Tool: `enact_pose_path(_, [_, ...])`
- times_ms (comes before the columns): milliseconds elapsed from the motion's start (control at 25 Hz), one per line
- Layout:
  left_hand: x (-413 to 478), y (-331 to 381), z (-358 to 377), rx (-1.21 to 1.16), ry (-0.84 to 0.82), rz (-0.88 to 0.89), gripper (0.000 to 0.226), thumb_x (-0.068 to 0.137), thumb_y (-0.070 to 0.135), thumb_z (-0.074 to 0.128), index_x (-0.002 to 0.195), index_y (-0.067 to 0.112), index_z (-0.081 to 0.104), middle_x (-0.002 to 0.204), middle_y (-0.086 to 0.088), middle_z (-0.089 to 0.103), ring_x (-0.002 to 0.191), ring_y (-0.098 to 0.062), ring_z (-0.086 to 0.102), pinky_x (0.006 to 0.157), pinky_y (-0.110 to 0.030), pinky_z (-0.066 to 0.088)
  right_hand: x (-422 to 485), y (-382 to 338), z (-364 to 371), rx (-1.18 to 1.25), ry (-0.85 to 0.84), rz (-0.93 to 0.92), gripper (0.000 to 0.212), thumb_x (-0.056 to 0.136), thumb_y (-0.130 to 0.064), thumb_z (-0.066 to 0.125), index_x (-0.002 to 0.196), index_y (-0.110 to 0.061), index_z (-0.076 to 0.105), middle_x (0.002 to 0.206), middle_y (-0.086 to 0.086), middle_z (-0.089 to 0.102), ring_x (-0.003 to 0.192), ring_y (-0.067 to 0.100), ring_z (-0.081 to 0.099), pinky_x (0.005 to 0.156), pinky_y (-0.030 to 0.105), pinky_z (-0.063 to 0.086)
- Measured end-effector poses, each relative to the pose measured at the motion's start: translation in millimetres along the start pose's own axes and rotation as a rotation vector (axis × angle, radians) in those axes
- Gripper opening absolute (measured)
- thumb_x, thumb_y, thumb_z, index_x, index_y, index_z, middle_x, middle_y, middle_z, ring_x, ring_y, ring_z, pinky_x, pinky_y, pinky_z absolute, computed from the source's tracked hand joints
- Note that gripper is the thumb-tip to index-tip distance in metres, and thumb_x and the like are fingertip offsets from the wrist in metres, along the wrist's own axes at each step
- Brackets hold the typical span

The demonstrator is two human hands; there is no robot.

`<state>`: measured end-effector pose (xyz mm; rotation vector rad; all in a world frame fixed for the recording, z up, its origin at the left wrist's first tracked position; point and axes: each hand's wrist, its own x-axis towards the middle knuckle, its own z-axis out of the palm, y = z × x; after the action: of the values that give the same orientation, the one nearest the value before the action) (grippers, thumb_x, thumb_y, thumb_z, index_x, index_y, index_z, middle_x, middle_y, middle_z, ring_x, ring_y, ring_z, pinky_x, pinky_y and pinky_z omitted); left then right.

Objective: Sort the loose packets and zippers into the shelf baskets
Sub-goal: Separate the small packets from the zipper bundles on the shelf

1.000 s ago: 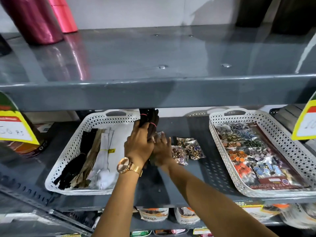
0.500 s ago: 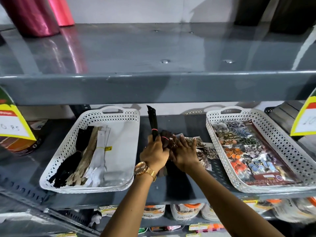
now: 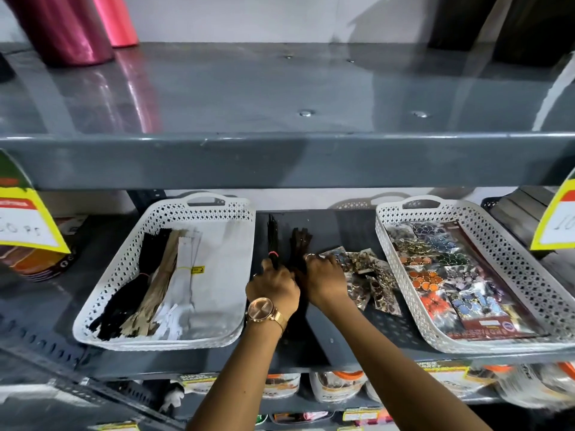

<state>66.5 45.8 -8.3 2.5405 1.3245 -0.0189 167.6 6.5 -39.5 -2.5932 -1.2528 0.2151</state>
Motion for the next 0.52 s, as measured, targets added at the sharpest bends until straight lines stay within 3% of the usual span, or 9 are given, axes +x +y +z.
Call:
enact_pose_path(80, [-3.6,-0.4,1.0,0.01,-0.069,0.007,0.044,0.092,0.016,0.045,0.136,0.013,0.043,0.146,-0.019,0.031,0.114,-0.04,0.056,0.091,-0.045,0.05,7.2,-11.0,1.1,0.021,-0.085,0.023,0.029,0.092,-0.03,0.049,0.11,-0.008,0.058,0.117,0.019,0.064,0.116,0.036,0.054,0.09,0.042,0.048])
enact_pose_path(200, [-7.8,2.7,11.4,0.022,-0.085,-0.016,0.066,0.092,0.009,0.046,0.15,0.014,0.016,0.16,-0.021,-0.005,0.131,-0.042,0.04,0.102,-0.044,0.044,14.5,-18.5,3.1,0.017,-0.064,0.029,0.024,0.095,-0.017,0.045,0.113,-0.007,0.057,0.12,0.018,0.062,0.114,0.035,0.057,0.089,0.042,0.05])
enact_pose_path(360, [-8.6,1.4,20.3,0.128,-0.075,-0.032,0.059,0.094,0.02,0.043,0.147,0.001,0.024,0.157,-0.027,0.014,0.145,-0.04,0.017,0.116,-0.049,0.028,11.5,-11.6,-2.5,0.127,-0.039,0.024,0.035,0.096,-0.031,0.043,0.113,-0.005,0.06,0.118,0.02,0.062,0.113,0.036,0.057,0.09,0.042,0.048])
enact_pose_path(440, [-3.1,4.0,21.1,0.154,0.062,0.088,0.056,0.092,0.019,0.044,0.144,0.004,0.032,0.155,-0.024,0.023,0.146,-0.04,0.014,0.12,-0.049,0.018,5.9,6.0,-12.8,0.148,0.018,0.015,0.03,0.096,-0.022,0.043,0.111,-0.004,0.062,0.117,0.021,0.064,0.111,0.035,0.058,0.089,0.04,0.048])
enact_pose_path(520, [5.5,16.7,20.1,-0.009,0.125,0.289,0.05,0.089,0.016,0.047,0.138,0.01,0.044,0.148,-0.015,0.04,0.144,-0.035,0.026,0.119,-0.043,0.022,-0.9,30.5,-29.3,0.173,0.086,0.05,0.027,0.093,-0.013,0.046,0.109,-0.005,0.065,0.114,0.02,0.067,0.105,0.034,0.063,0.085,0.037,0.051])
